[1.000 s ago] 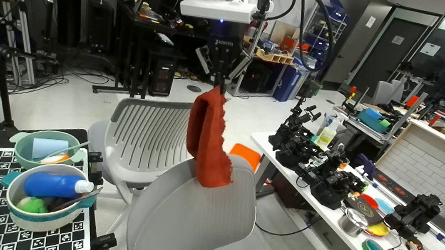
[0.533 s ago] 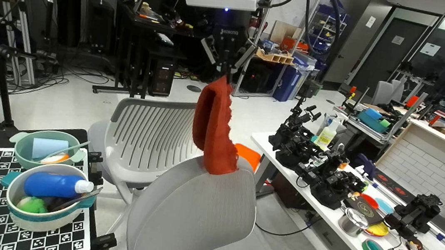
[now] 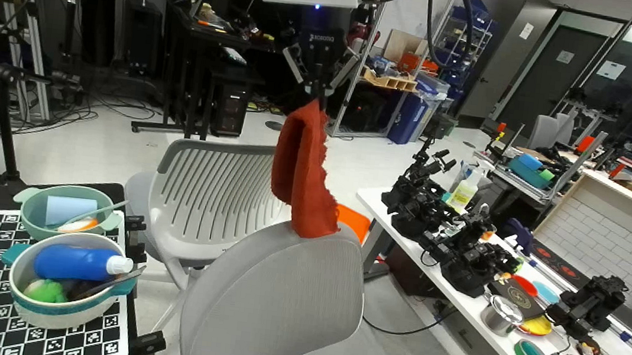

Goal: Put the cloth on the other chair

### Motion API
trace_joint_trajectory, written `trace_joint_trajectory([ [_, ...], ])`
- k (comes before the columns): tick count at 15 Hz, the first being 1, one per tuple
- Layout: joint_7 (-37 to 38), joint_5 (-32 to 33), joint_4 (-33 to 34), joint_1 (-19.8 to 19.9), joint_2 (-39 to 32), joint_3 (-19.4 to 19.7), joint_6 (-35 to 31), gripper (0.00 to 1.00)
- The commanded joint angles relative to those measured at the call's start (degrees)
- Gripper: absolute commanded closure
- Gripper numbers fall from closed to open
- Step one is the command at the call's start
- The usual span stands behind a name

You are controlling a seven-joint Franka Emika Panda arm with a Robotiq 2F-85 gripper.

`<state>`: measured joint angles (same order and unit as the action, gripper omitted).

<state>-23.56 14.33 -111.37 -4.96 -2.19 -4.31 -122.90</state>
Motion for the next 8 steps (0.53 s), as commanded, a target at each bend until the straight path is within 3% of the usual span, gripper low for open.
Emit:
trace_joint_trajectory([
  [1, 1.03, 0.77, 0.71, -0.02, -0.73, -0.29, 0.10, 0.96],
  [8, 2.70, 2.26, 0.54, 0.28, -3.49, 0.05, -0.37, 0.96],
])
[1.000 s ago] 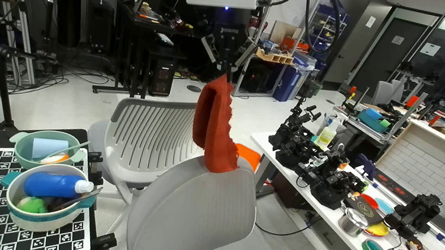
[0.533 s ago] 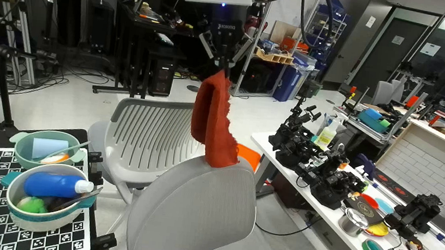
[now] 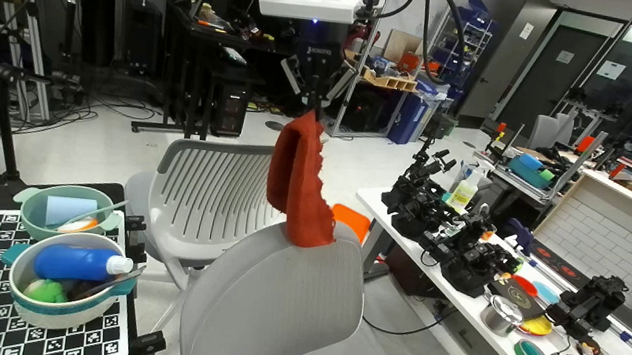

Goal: Put the cloth on the other chair

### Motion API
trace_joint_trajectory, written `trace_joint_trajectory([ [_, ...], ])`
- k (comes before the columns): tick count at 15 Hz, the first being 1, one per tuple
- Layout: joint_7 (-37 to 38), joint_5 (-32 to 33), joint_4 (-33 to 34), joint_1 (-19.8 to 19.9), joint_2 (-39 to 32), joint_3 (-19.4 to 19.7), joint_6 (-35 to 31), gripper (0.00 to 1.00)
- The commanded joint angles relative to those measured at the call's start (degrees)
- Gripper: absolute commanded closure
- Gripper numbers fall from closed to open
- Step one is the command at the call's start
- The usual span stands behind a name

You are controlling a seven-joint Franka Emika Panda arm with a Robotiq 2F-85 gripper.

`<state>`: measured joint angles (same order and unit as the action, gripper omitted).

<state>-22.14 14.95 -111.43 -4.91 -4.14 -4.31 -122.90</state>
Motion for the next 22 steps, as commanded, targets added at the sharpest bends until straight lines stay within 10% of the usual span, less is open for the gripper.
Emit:
trace_joint_trajectory([
  [1, 1.67, 2.22, 0.35, 0.32, -2.25, 0.17, -0.59, 0.96],
  [17, 6.99, 9.48, -0.95, 0.32, -10.59, 1.44, -1.73, 0.96],
  [18, 7.38, 9.75, -1.07, 0.33, -10.73, 1.47, -2.03, 0.91],
  [19, 7.66, 9.52, -0.81, 0.40, -10.69, 1.45, -1.80, 0.64],
  [22, 7.50, 8.90, -1.12, 0.58, -8.64, 1.34, -1.33, 0.56],
])
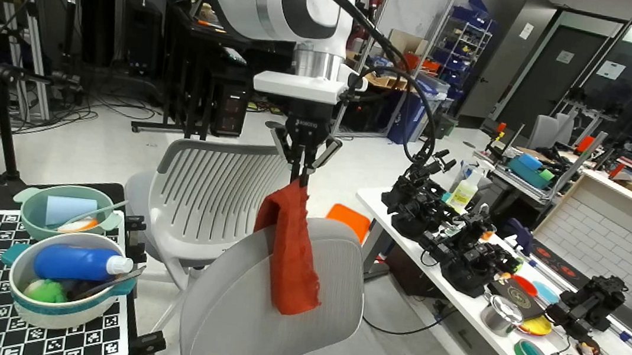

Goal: Put the cloth on the other chair

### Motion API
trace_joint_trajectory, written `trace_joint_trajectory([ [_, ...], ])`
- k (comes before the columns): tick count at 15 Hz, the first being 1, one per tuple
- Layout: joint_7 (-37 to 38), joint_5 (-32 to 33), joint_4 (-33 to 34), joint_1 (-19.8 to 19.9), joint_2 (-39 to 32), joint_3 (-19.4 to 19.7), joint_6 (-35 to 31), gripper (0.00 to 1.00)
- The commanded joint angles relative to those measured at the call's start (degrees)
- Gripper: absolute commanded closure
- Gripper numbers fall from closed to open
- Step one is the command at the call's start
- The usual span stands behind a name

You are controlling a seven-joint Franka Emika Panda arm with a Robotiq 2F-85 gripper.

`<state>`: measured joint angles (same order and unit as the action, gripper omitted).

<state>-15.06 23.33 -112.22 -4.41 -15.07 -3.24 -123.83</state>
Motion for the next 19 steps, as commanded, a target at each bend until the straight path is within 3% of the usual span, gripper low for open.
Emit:
trace_joint_trajectory([
  [1, 0.30, 0.42, -0.52, 0.14, 3.23, 0.25, -0.35, 0.50],
  [8, -0.02, -0.85, -1.77, 0.52, 13.49, 0.05, 0.63, 0.01],
  [10, 2.03, -2.61, -2.29, 0.35, 17.03, -0.18, 1.06, 0.00],
  [11, 0.57, -0.89, -0.12, 0.37, 12.71, -0.10, 0.52, 0.02],
  [19, 1.81, -1.95, -2.01, 0.41, 16.37, -0.22, 1.06, 0.00],
])
